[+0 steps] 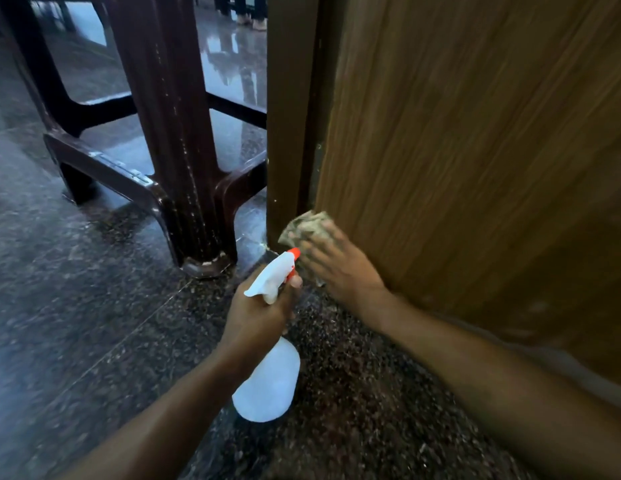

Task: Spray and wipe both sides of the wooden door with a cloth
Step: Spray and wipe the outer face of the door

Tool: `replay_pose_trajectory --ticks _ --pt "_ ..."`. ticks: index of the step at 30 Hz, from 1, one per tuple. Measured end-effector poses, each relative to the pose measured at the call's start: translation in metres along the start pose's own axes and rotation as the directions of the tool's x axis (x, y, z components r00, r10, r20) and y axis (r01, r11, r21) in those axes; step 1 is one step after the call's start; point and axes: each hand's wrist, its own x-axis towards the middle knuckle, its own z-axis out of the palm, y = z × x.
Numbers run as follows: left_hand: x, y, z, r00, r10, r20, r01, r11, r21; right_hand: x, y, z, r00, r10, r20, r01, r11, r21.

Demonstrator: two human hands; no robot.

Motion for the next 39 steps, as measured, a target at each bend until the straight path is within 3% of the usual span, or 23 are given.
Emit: replay_pose_trajectory --ticks 3,11,15,19,24,27,32,37,39 --pt "0.0 0.001 -0.001 1.0 0.023 0.004 -0.023 1.0 0.008 0.015 -0.038 0.024 0.973 -0.096 0.209 0.092 0.995 0.028" --pt "-0.01 -0.005 -0.012 0.999 0.007 -0.046 -0.007 1.0 0.004 -0.085 -0.022 0.044 0.949 -0.258 0.179 0.239 0.964 0.121" --pt "-0.019 0.0 -0.005 1.0 -0.01 -0.006 0.01 1.0 -0.01 -0.133 0.018 0.045 0.98 -0.164 0.113 0.143 0.974 0.174" --pt "-0.015 0.002 0.01 0.999 -0.004 0.04 0.005 1.0 -0.006 -0.109 0.021 0.024 0.998 0.009 0.069 -0.018 0.991 0.13" --pt "-0.01 -0.007 0.022 0.998 -0.036 0.05 0.033 0.998 0.056 -0.032 -0.018 0.015 0.973 -0.079 0.217 0.059 0.994 0.097" --pt "-0.009 -0.009 0.026 0.996 -0.056 0.063 0.051 0.996 0.08 -0.04 -0.031 0.027 0.942 -0.126 0.312 0.081 0.985 0.154" --pt "-0.018 -0.01 0.036 0.99 -0.067 0.123 0.055 0.994 0.099 -0.137 -0.022 0.059 0.942 -0.159 0.295 0.084 0.964 0.252" --pt "-0.035 -0.014 0.06 0.988 -0.081 0.132 0.064 0.99 0.127 -0.293 0.011 0.055 0.941 0.081 0.327 -0.159 0.963 0.219" --pt "-0.043 -0.011 0.076 0.983 -0.072 0.169 0.054 0.992 0.111 -0.316 0.028 0.049 0.932 0.094 0.349 -0.174 0.963 0.207"
